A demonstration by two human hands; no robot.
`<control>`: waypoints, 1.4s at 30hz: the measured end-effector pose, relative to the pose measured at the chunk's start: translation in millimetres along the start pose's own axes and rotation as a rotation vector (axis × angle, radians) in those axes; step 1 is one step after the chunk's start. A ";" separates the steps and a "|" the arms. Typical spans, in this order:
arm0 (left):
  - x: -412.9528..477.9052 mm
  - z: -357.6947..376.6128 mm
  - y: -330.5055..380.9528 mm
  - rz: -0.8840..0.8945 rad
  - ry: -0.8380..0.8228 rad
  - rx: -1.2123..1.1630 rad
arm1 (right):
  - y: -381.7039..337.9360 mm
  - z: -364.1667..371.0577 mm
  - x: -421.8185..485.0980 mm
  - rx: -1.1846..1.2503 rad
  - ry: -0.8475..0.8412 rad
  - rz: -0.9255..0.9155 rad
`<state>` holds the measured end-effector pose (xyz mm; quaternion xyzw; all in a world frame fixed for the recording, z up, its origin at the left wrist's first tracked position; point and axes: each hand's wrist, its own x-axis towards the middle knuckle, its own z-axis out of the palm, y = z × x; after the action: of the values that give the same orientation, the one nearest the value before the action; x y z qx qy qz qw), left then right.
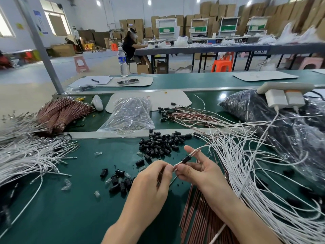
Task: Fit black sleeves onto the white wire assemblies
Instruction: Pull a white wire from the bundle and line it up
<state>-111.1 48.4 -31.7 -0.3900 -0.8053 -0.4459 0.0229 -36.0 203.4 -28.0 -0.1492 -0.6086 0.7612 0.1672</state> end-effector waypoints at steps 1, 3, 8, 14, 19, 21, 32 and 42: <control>-0.2 0.5 0.3 0.001 -0.006 -0.001 | 0.2 0.2 0.1 0.010 0.006 0.008; -0.6 1.9 0.8 0.001 -0.015 -0.006 | 0.3 0.1 -0.2 0.037 0.015 0.022; -0.2 3.1 -1.1 -0.008 -0.015 -0.041 | -1.2 1.9 -0.2 0.100 0.008 0.043; 0.3 3.0 -2.2 0.001 -0.023 -0.051 | -1.8 1.7 -0.1 0.124 0.007 0.057; 0.0 2.8 -2.5 0.016 -0.031 -0.055 | -2.0 2.2 -0.4 0.134 0.014 0.073; -0.4 3.5 -4.2 0.019 -0.018 -0.016 | -3.2 3.4 -1.8 0.169 0.019 0.077; -0.8 3.4 -3.2 0.088 0.060 0.115 | 0.6 6.1 -5.5 -0.042 -0.025 0.060; 0.2 0.9 -3.4 0.060 -0.015 -0.022 | 4.2 4.3 -2.4 -0.018 -0.033 0.045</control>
<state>-113.1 48.2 -34.6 -0.4176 -0.7884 -0.4509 0.0258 -36.0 197.7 -31.1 -0.1520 -0.6147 0.7614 0.1387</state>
